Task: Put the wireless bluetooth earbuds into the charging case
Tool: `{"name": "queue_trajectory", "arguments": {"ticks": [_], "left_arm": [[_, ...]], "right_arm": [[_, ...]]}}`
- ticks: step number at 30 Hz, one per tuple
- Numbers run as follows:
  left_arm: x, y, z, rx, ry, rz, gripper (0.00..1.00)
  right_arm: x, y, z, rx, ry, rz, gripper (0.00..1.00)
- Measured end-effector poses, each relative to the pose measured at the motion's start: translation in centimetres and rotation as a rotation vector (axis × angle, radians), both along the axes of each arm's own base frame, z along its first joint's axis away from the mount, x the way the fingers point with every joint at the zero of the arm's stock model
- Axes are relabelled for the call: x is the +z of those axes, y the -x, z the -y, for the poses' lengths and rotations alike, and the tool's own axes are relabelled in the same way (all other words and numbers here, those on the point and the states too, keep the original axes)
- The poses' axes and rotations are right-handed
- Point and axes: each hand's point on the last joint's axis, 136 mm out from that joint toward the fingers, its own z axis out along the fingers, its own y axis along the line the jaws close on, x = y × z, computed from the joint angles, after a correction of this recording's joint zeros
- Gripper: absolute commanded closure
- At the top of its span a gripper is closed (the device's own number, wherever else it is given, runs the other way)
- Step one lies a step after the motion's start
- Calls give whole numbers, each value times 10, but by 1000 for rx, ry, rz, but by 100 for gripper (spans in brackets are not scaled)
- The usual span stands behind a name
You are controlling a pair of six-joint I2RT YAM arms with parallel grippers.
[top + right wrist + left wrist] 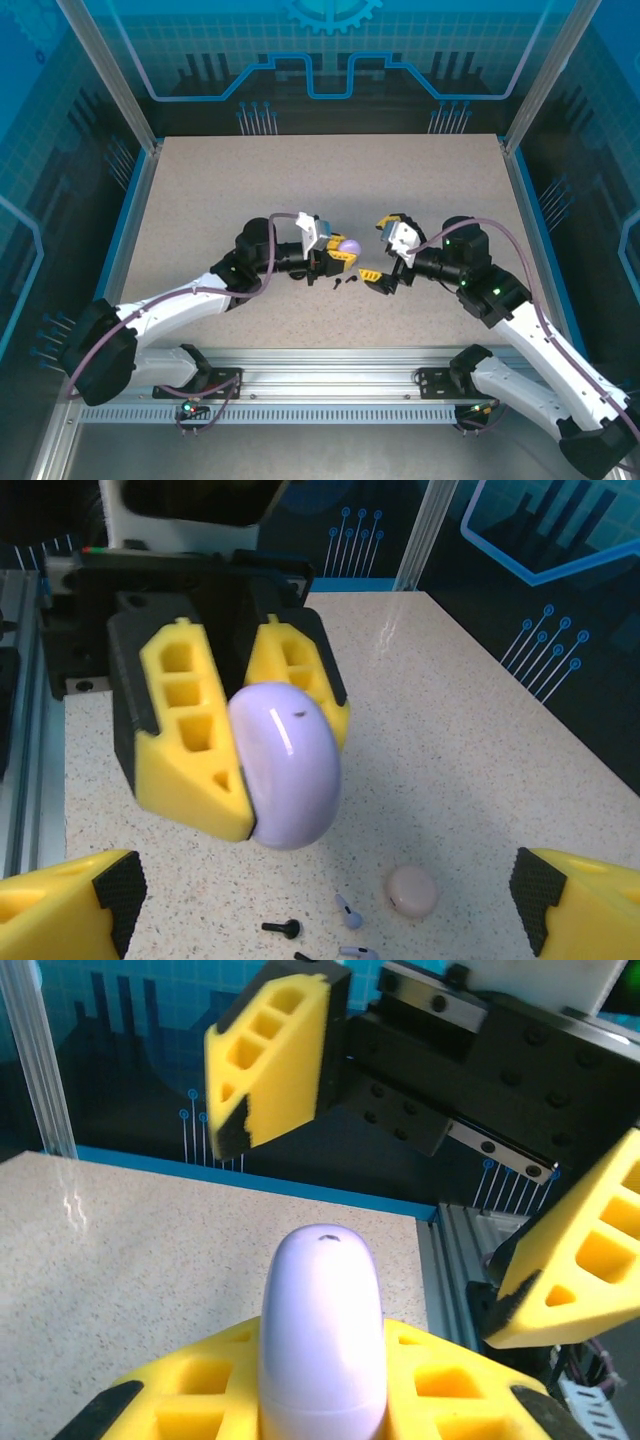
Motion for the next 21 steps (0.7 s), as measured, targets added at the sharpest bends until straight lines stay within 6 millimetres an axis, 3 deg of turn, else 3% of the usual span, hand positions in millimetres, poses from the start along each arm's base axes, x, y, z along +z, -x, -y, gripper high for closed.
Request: {"name": "queue_trajectory", "arguments": {"ticks": [11, 21], "left_arm": [[-5, 5, 1, -12, -45, 90, 100], [-8, 2, 0, 17, -64, 101, 100]], "right_arm": [[16, -13, -8, -8, -27, 10, 11], [13, -22, -12, -15, -10, -13, 12]]}}
